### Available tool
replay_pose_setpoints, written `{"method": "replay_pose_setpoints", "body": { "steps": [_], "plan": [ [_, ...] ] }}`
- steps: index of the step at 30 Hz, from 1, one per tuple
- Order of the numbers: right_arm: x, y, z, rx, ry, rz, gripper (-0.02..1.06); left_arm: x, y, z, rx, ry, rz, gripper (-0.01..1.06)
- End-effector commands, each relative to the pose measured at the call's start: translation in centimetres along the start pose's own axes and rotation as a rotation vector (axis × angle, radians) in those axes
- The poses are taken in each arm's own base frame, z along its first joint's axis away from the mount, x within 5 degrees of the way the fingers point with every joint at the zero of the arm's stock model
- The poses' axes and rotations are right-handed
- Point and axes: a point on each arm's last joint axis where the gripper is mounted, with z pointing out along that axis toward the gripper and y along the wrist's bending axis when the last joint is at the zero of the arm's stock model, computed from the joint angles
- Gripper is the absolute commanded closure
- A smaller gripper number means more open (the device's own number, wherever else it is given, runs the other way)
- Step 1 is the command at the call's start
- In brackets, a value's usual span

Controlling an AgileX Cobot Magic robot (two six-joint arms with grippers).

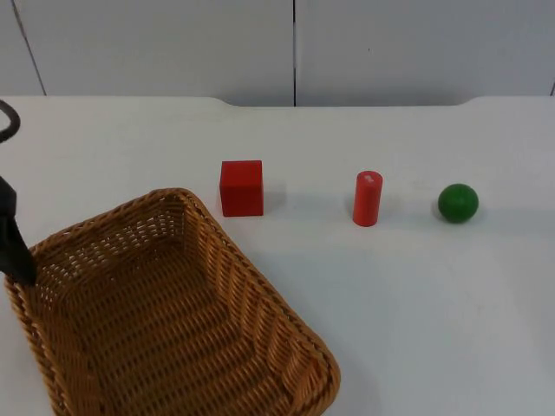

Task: Pick up the basket with the left hand and place the object to the left of the red cylinder into the basket with the right hand.

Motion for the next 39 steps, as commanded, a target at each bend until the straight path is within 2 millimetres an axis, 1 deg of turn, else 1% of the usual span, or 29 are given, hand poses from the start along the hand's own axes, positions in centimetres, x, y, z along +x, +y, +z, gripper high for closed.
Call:
{"method": "replay_pose_setpoints", "body": {
  "steps": [1,4,7,10,11,13,15,16,17,18,20,21,22,25,26,27,28,29,30,31,35,37,38,39],
  "plan": [
    [-0.2,-0.1,-0.2,0.006,-0.021,0.006,-0.01,-0.3,-0.2,0.9,0.016,0.009,-0.033,0.14],
    [-0.3,-0.1,-0.2,0.006,-0.023,0.006,-0.01,-0.3,-0.6,2.5,0.024,0.049,-0.055,0.14],
    [-0.3,-0.1,-0.2,0.006,-0.025,0.006,-0.01,-0.3,-1.3,3.4,0.028,0.052,-0.042,0.14],
    [-0.3,-0.1,-0.2,0.005,-0.025,0.008,-0.01,-0.1,-2.2,4.9,0.038,0.068,-0.053,0.18],
    [-0.3,-0.1,-0.2,0.005,-0.025,0.008,-0.01,-0.1,-2.2,4.9,0.038,0.068,-0.053,0.18],
    [-0.3,-0.1,-0.2,0.005,-0.025,0.008,-0.01,0.1,-2.8,6.1,0.036,0.076,-0.058,0.21],
    [-0.3,-0.1,-0.2,0.005,-0.025,0.008,-0.01,0.3,-2.7,7.4,0.023,0.104,-0.078,0.21],
    [-0.3,-0.1,-0.2,0.005,-0.025,0.008,-0.01,0.3,-2.7,7.4,0.023,0.104,-0.078,0.21],
    [-0.3,-0.1,-0.2,0.005,-0.025,0.008,-0.01,0.4,-2.7,7.8,0.021,0.118,-0.096,0.22],
    [-0.3,-0.1,-0.2,0.005,-0.025,0.008,-0.01,0.5,-2.6,8.2,0.016,0.131,-0.106,0.23],
    [-0.3,-0.1,-0.2,0.005,-0.025,0.008,-0.01,0.7,-2.4,8.9,0.004,0.157,-0.114,0.30],
    [-0.3,-0.1,-0.2,0.005,-0.025,0.008,-0.01,0.7,-2.4,8.9,0.004,0.157,-0.114,0.30],
    [-0.3,-0.1,-0.2,0.005,-0.025,0.008,-0.01,0.8,-2.3,9.1,0.000,0.165,-0.115,0.35],
    [-0.3,-0.1,-0.2,0.005,-0.025,0.008,-0.01,0.8,-2.3,9.2,-0.002,0.170,-0.116,0.59],
    [-0.3,-0.1,-0.2,0.005,-0.025,0.008,-0.01,0.8,-2.3,9.2,-0.002,0.170,-0.116,0.59],
    [-0.3,-0.1,-0.2,0.005,-0.025,0.008,-0.01,0.8,-2.3,9.2,-0.002,0.170,-0.116,0.74],
    [-0.3,-0.1,-0.2,0.005,-0.025,0.008,-0.01,0.8,-2.3,9.2,-0.002,0.170,-0.114,0.84],
    [-0.3,-0.1,-0.2,0.005,-0.025,0.008,-0.01,0.8,-2.3,9.2,-0.002,0.170,-0.112,0.93],
    [-0.3,-0.1,-0.2,0.005,-0.025,0.008,-0.01,0.8,-2.3,9.2,-0.002,0.170,-0.112,0.93],
    [-0.3,-0.1,-0.2,0.005,-0.025,0.008,-0.01,0.8,-2.3,9.2,-0.001,0.172,-0.104,1.05],
    [-0.3,-0.1,-0.2,0.005,-0.025,0.008,-0.01,0.9,-1.9,9.1,0.006,0.201,-0.080,1.05],
    [-0.3,-0.1,-0.2,0.003,-0.025,0.006,-0.01,0.5,-1.4,8.6,0.034,0.259,-0.017,1.05],
    [-0.3,-0.1,-0.2,0.003,-0.025,0.006,-0.01,0.2,-0.9,8.0,0.070,0.322,0.035,1.05],
    [-0.3,-0.1,-0.2,0.003,-0.025,0.006,-0.01,-0.2,-0.5,7.6,0.096,0.347,0.058,1.05]
  ]
}}
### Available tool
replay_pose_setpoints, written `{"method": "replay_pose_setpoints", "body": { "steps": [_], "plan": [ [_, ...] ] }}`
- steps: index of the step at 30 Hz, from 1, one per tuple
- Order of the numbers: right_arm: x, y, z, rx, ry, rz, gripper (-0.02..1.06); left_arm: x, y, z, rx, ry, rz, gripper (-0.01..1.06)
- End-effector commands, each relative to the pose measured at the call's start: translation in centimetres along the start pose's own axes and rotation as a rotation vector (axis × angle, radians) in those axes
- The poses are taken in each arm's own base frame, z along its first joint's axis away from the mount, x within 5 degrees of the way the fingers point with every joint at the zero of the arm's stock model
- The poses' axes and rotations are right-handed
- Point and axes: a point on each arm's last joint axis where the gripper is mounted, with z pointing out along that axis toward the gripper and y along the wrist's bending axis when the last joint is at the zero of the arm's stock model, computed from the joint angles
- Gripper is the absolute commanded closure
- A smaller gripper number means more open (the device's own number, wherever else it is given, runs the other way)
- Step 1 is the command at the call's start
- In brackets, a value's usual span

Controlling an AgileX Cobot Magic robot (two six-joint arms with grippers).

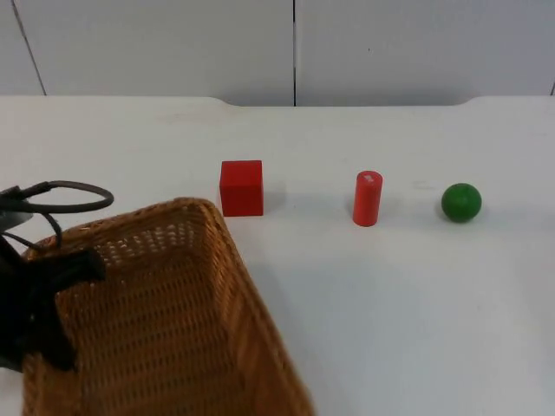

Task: Pick up the basket with the left hand and place the object to the left of the red cylinder into the basket with the right hand.

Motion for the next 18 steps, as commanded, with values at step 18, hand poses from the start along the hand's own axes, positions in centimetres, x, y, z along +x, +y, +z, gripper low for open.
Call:
{"method": "replay_pose_setpoints", "body": {
  "steps": [18],
  "plan": [
    [-0.5,0.0,-0.2,0.000,-0.049,0.007,-0.01,-2.2,3.7,-6.0,0.104,0.070,0.199,1.05]
  ]
}}
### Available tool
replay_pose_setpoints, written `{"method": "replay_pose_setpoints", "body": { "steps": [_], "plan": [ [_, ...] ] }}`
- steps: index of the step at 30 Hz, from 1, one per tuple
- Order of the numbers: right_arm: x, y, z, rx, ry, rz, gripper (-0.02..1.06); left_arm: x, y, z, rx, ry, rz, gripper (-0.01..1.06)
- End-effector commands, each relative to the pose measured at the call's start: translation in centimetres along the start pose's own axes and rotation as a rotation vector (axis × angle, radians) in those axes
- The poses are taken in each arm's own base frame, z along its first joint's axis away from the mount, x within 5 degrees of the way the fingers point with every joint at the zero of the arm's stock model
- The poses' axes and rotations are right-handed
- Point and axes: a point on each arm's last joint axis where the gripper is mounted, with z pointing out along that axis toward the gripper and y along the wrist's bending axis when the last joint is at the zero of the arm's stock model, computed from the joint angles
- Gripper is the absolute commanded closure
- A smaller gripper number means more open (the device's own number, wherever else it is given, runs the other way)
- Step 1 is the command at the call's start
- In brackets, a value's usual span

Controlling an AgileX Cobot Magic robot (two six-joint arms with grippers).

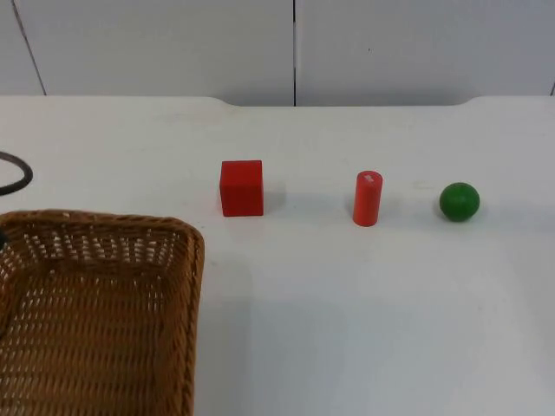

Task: Pick up the basket with the left hand and place the object to the left of the red cylinder into the basket with the right hand.

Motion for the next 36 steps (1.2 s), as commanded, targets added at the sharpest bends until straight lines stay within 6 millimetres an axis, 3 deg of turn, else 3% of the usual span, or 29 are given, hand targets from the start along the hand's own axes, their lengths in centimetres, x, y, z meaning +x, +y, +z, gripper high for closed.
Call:
{"method": "replay_pose_setpoints", "body": {
  "steps": [1,5,36],
  "plan": [
    [-0.3,0.0,-0.2,0.000,-0.029,0.007,-0.01,-0.5,-0.4,-1.0,0.021,-0.005,0.024,1.05],
    [-0.3,0.2,-0.2,-0.030,-0.028,-0.004,-0.01,-1.7,-1.1,-2.8,0.038,0.011,0.073,1.05],
    [-0.4,0.8,0.0,-0.096,-0.019,0.004,-0.01,-3.7,-2.1,-4.2,0.127,0.028,0.125,1.05]
  ]
}}
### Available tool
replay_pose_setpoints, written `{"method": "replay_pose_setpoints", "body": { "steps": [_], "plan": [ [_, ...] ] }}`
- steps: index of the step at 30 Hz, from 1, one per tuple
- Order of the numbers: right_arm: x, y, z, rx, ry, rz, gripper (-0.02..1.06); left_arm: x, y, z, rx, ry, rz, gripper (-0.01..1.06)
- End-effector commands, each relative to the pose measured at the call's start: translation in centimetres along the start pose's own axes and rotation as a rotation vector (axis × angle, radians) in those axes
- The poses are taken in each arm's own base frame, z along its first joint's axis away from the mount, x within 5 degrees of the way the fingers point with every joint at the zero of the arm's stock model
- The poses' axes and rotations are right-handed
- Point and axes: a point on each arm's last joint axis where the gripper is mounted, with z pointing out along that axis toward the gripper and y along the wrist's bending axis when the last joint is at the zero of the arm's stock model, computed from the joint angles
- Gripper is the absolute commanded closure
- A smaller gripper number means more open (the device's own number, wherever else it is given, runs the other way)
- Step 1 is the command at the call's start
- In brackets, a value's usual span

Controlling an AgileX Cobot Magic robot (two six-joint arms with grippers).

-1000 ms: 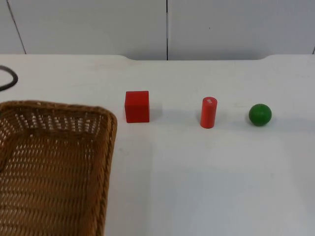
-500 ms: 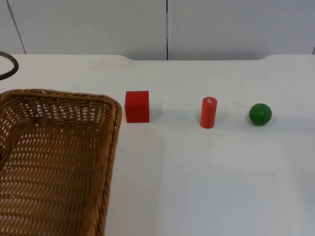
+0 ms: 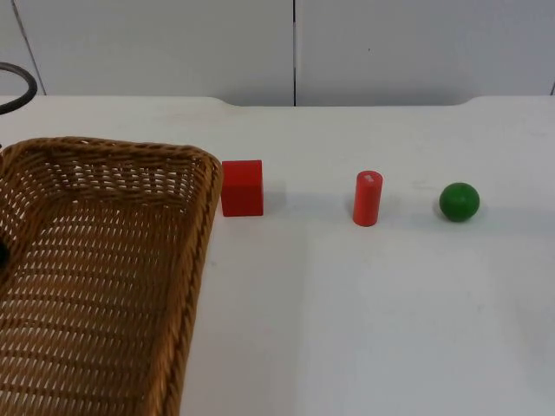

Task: Pick up the basket with the left hand and place the object to the left of the red cylinder into the basket with the right hand.

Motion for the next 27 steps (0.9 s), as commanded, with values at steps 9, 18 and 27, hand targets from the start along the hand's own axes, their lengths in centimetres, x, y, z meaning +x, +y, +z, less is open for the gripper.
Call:
{"method": "replay_pose_setpoints", "body": {
  "steps": [9,18,27],
  "plan": [
    [-5.3,1.9,5.0,-0.171,0.123,0.066,-0.01,0.0,-0.2,-0.3,0.020,-0.008,0.000,1.05],
    [-16.5,12.8,12.5,-0.281,0.092,-0.109,-0.01,0.0,-0.2,-0.3,0.020,-0.008,0.000,1.05],
    [-19.1,21.5,22.9,-0.237,0.107,-0.034,0.00,-0.1,0.0,-0.3,-0.002,-0.016,0.002,1.05]
  ]
}}
